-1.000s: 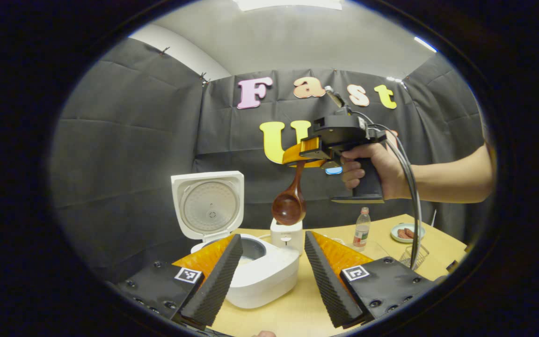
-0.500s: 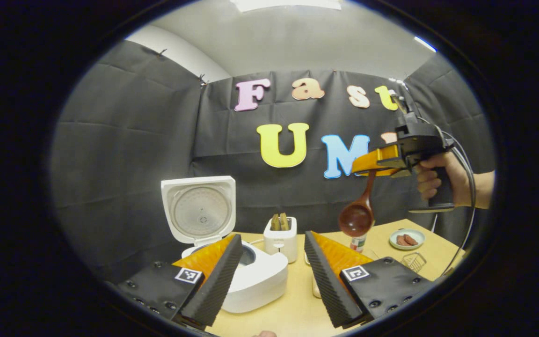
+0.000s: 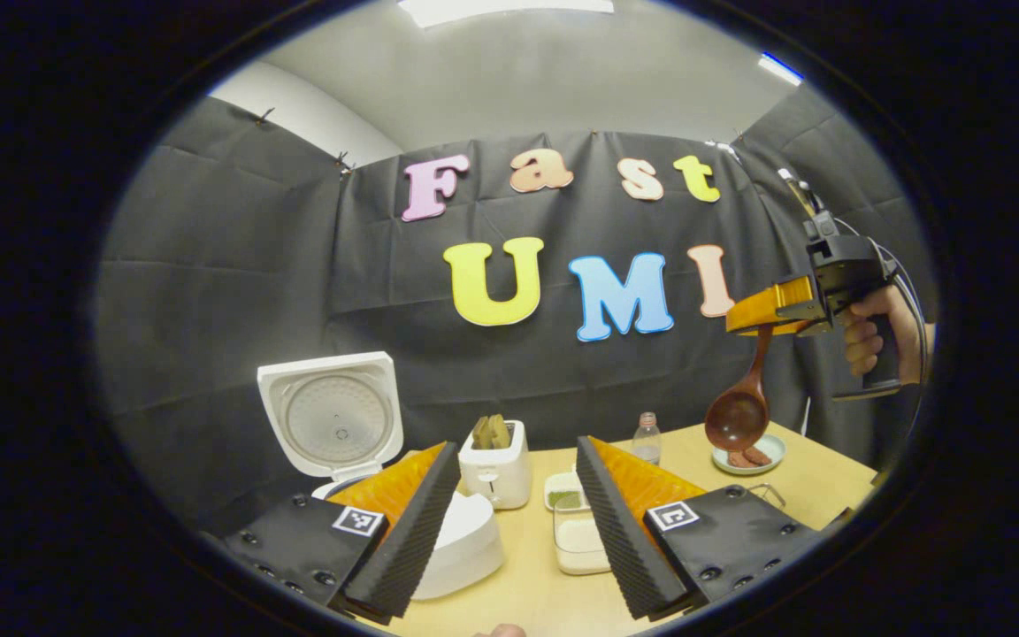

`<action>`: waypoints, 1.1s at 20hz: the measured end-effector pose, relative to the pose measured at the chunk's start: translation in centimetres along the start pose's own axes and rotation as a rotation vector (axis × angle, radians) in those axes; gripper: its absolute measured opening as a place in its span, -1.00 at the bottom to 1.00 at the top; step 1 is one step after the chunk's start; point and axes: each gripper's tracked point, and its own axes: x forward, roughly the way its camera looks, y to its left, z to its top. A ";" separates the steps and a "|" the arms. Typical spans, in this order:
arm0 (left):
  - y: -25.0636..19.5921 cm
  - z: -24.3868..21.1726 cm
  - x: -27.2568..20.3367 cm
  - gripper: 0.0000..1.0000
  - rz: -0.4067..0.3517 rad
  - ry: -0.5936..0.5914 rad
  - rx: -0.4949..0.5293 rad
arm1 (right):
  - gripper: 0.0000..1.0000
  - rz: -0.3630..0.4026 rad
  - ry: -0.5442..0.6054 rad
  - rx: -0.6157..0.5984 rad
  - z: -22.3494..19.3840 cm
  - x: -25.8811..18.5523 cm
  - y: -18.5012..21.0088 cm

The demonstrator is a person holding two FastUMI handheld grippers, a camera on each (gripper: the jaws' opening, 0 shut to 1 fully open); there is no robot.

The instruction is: Close the left gripper, press the button to open the rice cooker; take a wooden spoon from the chopstick holder with the right hand, scoop a spoonful of rice and pour it into the rice cooker, then put the wooden spoon back into the chopstick holder.

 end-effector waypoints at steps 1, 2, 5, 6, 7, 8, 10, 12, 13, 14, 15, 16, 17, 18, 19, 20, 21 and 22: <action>-0.6 0.2 0.2 0.79 -0.010 0.001 -0.005 | -0.79 -0.022 -0.003 0.004 0.0 -0.5 -1.2; -1.0 0.3 0.4 0.87 -0.017 0.002 -0.006 | -0.79 -0.038 -0.001 0.013 -0.3 -1.1 -2.3; -1.6 1.1 1.2 0.82 -0.018 0.000 -0.003 | -0.79 -0.090 0.008 0.052 -1.0 -3.1 -4.8; -1.9 1.3 1.5 0.82 -0.017 -0.003 -0.005 | -0.79 -0.103 0.013 0.058 -1.4 -3.4 -5.5; -2.3 1.7 1.7 0.82 -0.021 -0.007 -0.009 | -0.79 -0.117 0.019 0.062 -1.6 -3.7 -6.4; -2.8 1.8 2.0 0.89 -0.028 -0.002 -0.013 | -0.79 -0.130 0.026 0.062 -2.0 -4.0 -7.1; -3.9 1.9 2.2 0.89 -0.043 0.008 -0.015 | -0.79 -0.150 0.032 0.066 -2.8 -4.4 -8.3; -5.1 2.6 2.2 0.89 -0.054 -0.004 -0.002 | -0.79 -0.170 0.034 0.081 -3.4 -4.8 -9.4; -5.7 3.1 2.1 0.90 -0.065 -0.018 -0.002 | -0.79 -0.178 0.030 0.084 -3.5 -4.8 -9.9; -6.3 3.4 2.2 0.82 -0.078 -0.027 -0.005 | -0.79 -0.189 0.034 0.085 -4.1 -4.6 -10.4; -6.8 3.6 2.1 0.89 -0.087 -0.029 -0.007 | -0.79 -0.198 0.039 0.084 -4.5 -4.4 -10.9; -7.2 3.7 2.1 0.89 -0.092 -0.031 -0.005 | -0.79 -0.205 0.040 0.081 -5.0 -4.2 -11.2; -7.4 3.9 2.1 0.89 -0.092 -0.029 0.002 | -0.79 -0.211 0.047 0.084 -5.5 -4.0 -11.6; -7.4 3.8 1.9 0.90 -0.089 -0.025 0.008 | -0.79 -0.212 0.056 0.091 -6.3 -3.7 -11.9; -7.5 3.8 1.8 0.83 -0.083 -0.022 0.012 | -0.79 -0.212 0.064 0.091 -7.0 -3.5 -12.1; -7.4 3.9 1.8 0.83 -0.078 -0.018 0.014 | -0.79 -0.216 0.077 0.081 -7.8 -3.3 -12.6; -7.4 4.0 1.7 0.83 -0.074 -0.013 0.016 | -0.79 -0.221 0.091 0.062 -8.6 -3.0 -12.9; -7.4 4.1 1.6 0.83 -0.070 0.003 0.020 | -0.79 -0.227 0.100 0.048 -9.1 -2.6 -13.1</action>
